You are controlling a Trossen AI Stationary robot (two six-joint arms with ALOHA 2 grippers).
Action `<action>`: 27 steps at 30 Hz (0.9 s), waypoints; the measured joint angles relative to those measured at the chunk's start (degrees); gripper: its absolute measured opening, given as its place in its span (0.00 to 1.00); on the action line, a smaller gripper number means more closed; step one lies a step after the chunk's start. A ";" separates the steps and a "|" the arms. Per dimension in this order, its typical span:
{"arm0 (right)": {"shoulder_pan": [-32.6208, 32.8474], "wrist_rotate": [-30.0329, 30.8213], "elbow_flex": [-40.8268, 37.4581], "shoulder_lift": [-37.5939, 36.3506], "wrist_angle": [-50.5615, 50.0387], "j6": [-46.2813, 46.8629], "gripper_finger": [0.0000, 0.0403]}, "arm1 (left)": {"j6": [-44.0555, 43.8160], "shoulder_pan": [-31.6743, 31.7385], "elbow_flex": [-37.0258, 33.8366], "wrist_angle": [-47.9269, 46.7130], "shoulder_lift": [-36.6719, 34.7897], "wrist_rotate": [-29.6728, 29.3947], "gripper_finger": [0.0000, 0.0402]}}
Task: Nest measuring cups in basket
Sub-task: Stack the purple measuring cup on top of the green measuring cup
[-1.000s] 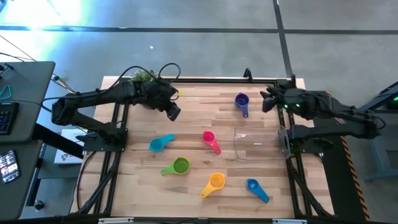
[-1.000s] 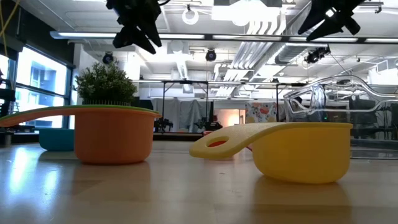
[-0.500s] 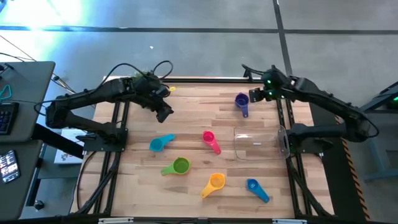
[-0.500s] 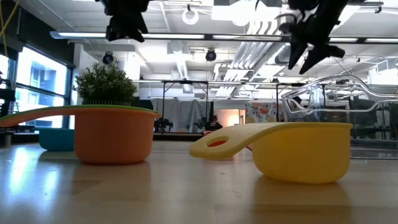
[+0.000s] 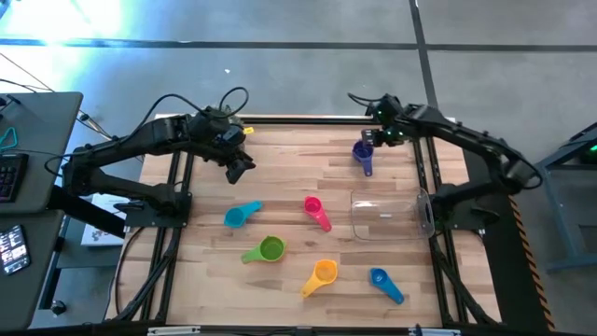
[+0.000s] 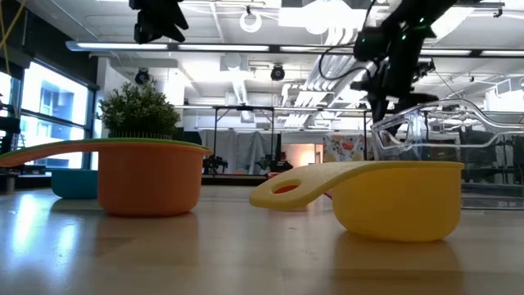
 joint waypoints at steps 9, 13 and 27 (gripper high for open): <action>-2.53 -1.48 -0.07 12.06 6.22 -3.62 0.43 | 1.29 0.00 0.00 -0.17 0.02 -0.04 0.29; -3.29 -1.44 -0.07 15.79 7.35 -4.08 0.43 | 1.27 0.00 0.00 -0.20 0.02 -0.04 0.29; -3.56 -2.67 -0.09 21.07 9.86 -5.61 0.28 | 1.27 0.00 0.00 -0.20 0.02 -0.09 0.29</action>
